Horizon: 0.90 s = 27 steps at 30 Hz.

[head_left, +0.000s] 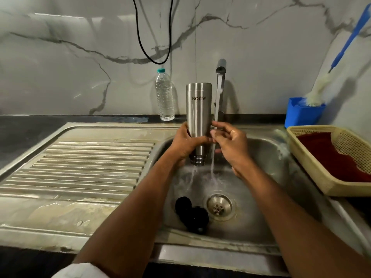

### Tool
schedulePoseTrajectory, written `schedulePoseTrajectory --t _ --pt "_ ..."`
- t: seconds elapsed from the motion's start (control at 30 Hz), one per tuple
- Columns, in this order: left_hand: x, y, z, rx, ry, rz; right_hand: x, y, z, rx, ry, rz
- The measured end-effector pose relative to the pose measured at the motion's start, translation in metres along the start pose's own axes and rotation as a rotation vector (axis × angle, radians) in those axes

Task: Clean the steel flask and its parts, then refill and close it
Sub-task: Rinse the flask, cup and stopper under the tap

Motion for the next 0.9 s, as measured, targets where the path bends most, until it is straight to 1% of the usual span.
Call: schedulePoseTrajectory --t 0.13,0.3,0.4,0.53,0.7,0.9 --pt "-0.004 0.012 0.007 0.088 -0.015 0.036 0.002 -0.003 -0.001 0.029 0.034 0.019" --pt "-0.01 0.031 0.002 0.188 -0.028 0.045 0.0 -0.012 -0.001 0.118 -0.009 -0.093" --pt "-0.017 0.044 0.003 0.214 -0.047 0.034 -0.001 -0.022 -0.006 0.08 -0.004 -0.145" --pt "-0.028 0.064 0.018 0.264 -0.086 0.004 0.0 -0.043 -0.016 0.017 0.038 -0.128" --pt "-0.038 0.106 0.039 0.274 -0.132 0.093 0.004 -0.081 -0.043 -0.119 0.171 -0.132" --pt "-0.055 0.164 0.059 0.244 -0.146 0.164 0.007 -0.14 -0.061 -0.105 0.181 -0.193"
Point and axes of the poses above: each hand's wrist, its own x-axis towards the middle knuckle, its own y-axis out of the back of the hand, z = x × y, the point moved 4 cm from there along x, towards the middle knuckle, and after that the axes turned 5 degrees about y, right-handed, at the moved point
